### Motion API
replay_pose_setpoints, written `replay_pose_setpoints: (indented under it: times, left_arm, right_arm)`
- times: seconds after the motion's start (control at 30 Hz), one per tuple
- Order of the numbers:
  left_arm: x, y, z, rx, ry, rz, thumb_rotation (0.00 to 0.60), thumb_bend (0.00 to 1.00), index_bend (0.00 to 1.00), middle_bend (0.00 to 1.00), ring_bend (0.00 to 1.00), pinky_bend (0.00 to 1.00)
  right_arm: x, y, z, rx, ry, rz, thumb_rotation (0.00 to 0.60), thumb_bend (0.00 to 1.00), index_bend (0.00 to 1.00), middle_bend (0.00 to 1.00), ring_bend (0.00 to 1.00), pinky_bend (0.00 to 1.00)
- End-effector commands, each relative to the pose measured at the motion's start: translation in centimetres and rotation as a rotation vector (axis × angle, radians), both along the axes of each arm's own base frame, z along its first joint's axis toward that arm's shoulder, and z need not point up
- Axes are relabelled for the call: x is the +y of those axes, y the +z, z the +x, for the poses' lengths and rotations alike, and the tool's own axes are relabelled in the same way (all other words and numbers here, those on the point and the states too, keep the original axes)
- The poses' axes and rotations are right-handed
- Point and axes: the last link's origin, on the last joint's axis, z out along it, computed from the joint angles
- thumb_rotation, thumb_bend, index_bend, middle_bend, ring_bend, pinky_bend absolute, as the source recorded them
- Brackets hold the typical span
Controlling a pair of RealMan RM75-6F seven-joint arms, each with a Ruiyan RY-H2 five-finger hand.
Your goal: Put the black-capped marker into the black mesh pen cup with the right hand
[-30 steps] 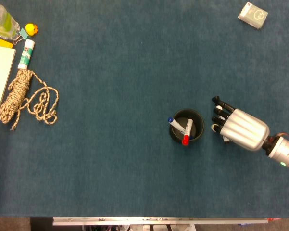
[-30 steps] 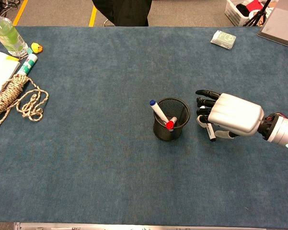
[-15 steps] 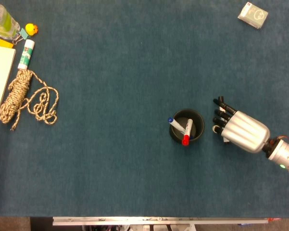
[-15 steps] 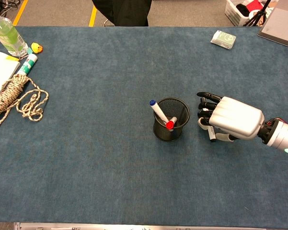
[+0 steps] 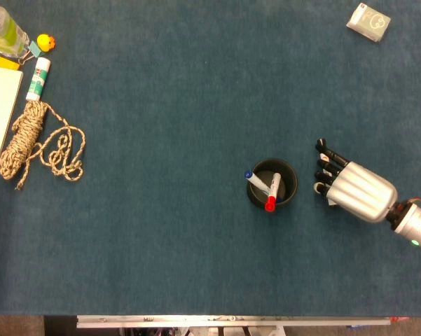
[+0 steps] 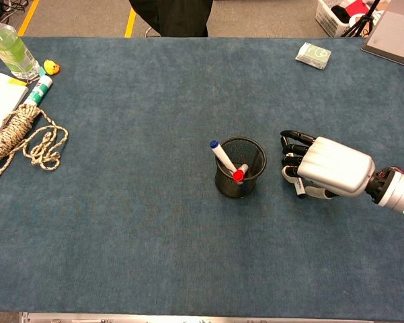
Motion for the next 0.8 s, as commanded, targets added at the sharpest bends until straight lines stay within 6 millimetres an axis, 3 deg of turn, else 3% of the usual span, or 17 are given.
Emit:
replay_pose_setpoints:
  times: [0.03,0.5,0.6,0.8]
  left_arm:
    - [0.0,0.0,0.0,-0.001,0.000,-0.002,0.600,0.31,0.27,0.27,0.29,0.17]
    - [-0.2,0.1,-0.2,-0.008,0.004,0.001,0.600,0.31,0.27,0.27,0.29,0.17]
    - [-0.1,0.1,-0.2,-0.007,0.003,0.002,0.600,0.31,0.27,0.27,0.29,0.17]
    - [0.0,0.2,-0.2,0.000,0.008,0.000,0.600,0.31,0.27,0.27,0.29,0.17]
  right_arm:
    - [-0.2,-0.1,0.1,0.004,0.004,-0.002,0.600,0.25,0.57,0.43,0.25,0.08]
    - [-0.7,0.1,0.4,-0.011,-0.001,-0.015,0.600,0.28,0.68,0.43,0.25,0.08]
    - [-0.9,1.0,0.8,-0.084,-0.038,-0.035,0.600,0.28,0.69,0.44,0.25,0.08]
    - [-1.4,5.0,3.5,-0.365,-0.150,-0.061,0.600,0.28,0.69,0.45,0.25,0.08]
